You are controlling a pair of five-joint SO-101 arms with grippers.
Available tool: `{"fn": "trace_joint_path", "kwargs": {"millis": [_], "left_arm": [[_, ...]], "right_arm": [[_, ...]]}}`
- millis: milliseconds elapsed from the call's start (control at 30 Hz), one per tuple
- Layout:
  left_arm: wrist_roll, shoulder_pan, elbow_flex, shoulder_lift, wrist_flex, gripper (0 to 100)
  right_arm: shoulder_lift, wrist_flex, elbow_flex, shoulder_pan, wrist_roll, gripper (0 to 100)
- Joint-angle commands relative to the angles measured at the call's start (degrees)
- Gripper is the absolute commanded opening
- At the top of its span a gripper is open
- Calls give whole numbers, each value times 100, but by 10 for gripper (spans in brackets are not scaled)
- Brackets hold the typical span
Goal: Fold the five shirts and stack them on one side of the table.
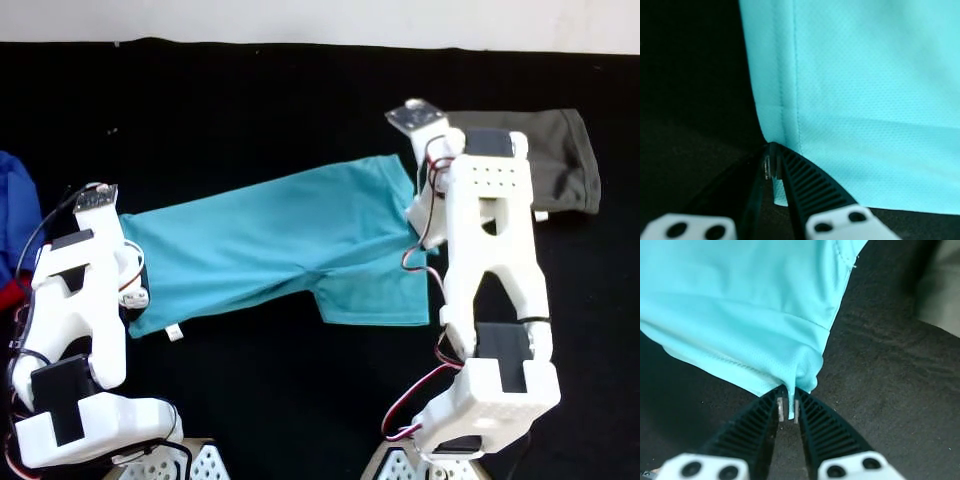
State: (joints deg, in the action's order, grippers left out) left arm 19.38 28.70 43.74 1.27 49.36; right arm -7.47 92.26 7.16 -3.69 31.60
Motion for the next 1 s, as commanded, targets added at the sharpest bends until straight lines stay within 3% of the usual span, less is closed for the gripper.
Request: {"fn": "trace_joint_path", "kwargs": {"millis": [0,333,600,867,967], "left_arm": [[-62,75,4,13,-158,8],[-62,75,4,13,-158,8],[-62,75,4,13,-158,8],[-62,75,4,13,-158,8],[-62,75,4,13,-158,8]], "right_arm": [[48,233,268,84,62,5],[13,514,-321,84,308,5],[13,-198,-1323,84,466,5],[4,-444,-1393,84,457,6],[13,-400,-1393,84,448,58]]}}
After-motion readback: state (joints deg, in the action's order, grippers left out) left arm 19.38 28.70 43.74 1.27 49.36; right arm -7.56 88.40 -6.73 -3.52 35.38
